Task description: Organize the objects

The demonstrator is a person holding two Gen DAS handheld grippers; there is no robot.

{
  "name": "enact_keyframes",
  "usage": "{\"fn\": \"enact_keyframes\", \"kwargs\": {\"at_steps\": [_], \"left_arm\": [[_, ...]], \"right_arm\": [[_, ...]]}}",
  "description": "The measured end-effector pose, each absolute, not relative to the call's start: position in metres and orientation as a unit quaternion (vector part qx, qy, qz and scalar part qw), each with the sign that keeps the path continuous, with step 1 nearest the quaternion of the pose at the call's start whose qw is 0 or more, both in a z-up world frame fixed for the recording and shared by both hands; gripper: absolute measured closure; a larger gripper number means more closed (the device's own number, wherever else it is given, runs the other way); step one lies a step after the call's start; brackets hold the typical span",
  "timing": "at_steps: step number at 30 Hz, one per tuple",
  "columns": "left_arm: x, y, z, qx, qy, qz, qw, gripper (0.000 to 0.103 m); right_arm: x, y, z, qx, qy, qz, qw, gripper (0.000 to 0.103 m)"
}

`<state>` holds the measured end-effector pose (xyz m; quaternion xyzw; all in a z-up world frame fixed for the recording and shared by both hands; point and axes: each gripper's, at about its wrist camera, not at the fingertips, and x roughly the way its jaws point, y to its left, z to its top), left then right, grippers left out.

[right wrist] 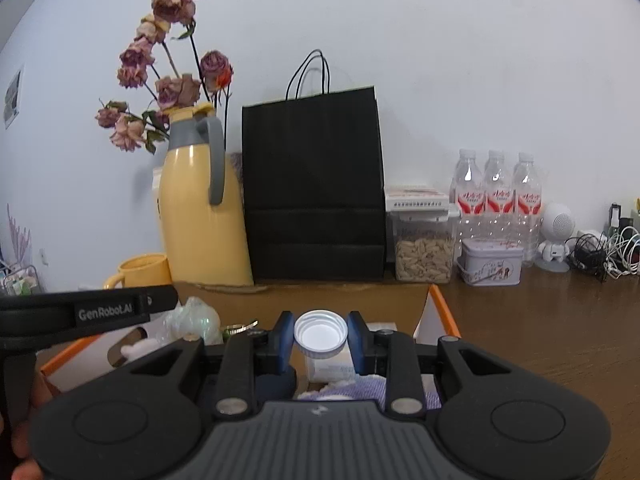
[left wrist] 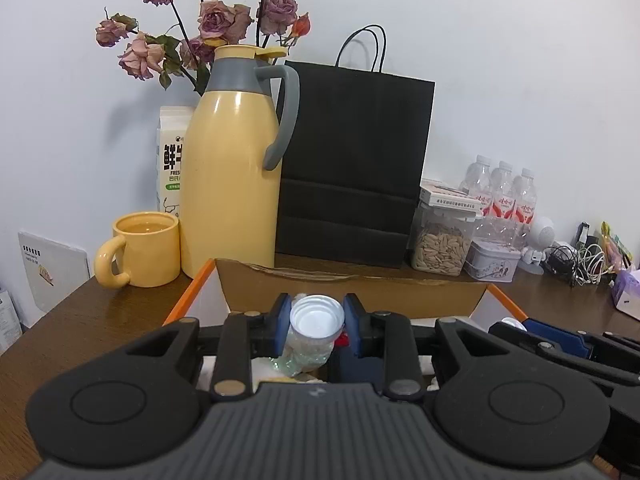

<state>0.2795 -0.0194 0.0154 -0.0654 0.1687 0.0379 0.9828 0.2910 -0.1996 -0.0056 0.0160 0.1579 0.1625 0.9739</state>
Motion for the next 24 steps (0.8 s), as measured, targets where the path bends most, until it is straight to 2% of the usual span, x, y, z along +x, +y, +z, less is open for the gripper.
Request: {"fn": "enact_keyframes", "kwargs": {"at_steps": [3, 5, 6, 7, 8, 9, 10, 11, 24], "left_arm": [[0.275, -0.019, 0.014, -0.061, 0.167, 0.039, 0.983, 0.074], [0.273, -0.020, 0.012, -0.053, 0.168, 0.040, 0.984, 0.062], [0.271, -0.020, 0.011, -0.048, 0.168, 0.044, 0.984, 0.038], [0.269, -0.020, 0.011, -0.045, 0.166, 0.052, 0.984, 0.023], [0.267, -0.019, 0.011, -0.042, 0.159, 0.061, 0.985, 0.004], [0.264, -0.018, 0.012, -0.039, 0.149, 0.067, 0.986, 0.000], [0.262, -0.018, 0.013, -0.039, 0.143, 0.067, 0.987, 0.000], [0.260, -0.016, 0.015, -0.043, 0.142, 0.065, 0.987, 0.000], [0.250, -0.013, 0.018, -0.046, 0.132, 0.064, 0.988, 0.000]], "right_arm": [[0.289, -0.198, -0.010, 0.011, 0.163, 0.168, 0.972, 0.076], [0.288, -0.197, -0.012, 0.008, 0.169, 0.172, 0.970, 0.075], [0.286, -0.197, -0.013, 0.006, 0.172, 0.173, 0.970, 0.074], [0.285, -0.197, -0.014, 0.006, 0.174, 0.172, 0.970, 0.064], [0.284, -0.198, -0.014, 0.007, 0.174, 0.170, 0.970, 0.042], [0.283, -0.199, -0.013, 0.007, 0.171, 0.167, 0.971, 0.030], [0.282, -0.200, -0.013, 0.007, 0.168, 0.164, 0.972, 0.008], [0.280, -0.201, -0.012, 0.007, 0.163, 0.160, 0.973, 0.000], [0.277, -0.203, -0.010, 0.007, 0.158, 0.148, 0.976, 0.000]]}}
